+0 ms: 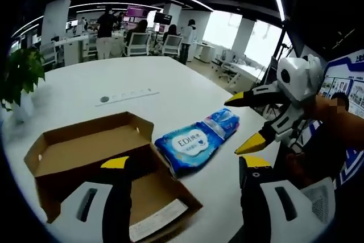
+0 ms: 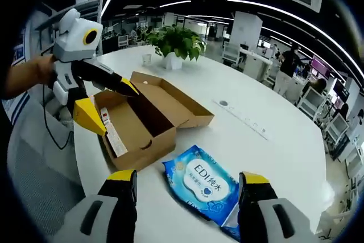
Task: Operate the shoe box by opening the lid, removing the specified soft item, and placing it in the target area until the item is outside and the box remains undamaged.
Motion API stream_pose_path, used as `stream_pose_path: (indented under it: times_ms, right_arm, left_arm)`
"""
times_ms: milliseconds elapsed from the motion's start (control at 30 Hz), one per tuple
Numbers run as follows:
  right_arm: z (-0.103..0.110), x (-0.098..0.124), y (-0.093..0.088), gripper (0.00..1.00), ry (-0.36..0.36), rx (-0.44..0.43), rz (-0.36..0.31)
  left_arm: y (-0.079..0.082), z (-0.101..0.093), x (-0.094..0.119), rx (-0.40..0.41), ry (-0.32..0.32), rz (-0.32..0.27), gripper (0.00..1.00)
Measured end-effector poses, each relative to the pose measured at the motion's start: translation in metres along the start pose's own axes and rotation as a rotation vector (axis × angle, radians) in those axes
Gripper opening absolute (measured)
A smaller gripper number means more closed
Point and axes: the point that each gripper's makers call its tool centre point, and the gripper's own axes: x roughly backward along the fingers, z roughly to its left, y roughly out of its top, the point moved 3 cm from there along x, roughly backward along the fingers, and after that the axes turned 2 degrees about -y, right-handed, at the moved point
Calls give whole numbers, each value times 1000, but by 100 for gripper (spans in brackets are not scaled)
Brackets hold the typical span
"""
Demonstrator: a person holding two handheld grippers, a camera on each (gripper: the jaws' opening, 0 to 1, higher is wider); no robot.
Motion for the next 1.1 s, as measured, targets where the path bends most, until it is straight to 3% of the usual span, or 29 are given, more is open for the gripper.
stream_pose_path:
  times_ms: [300, 1100]
  right_arm:
    - [19, -5, 5, 78, 42, 19, 1]
    - [66, -36, 22, 82, 207, 139, 29]
  left_arm:
    - [-7, 22, 21, 8, 39, -29, 94]
    - [-49, 76, 86, 48, 176, -15, 100]
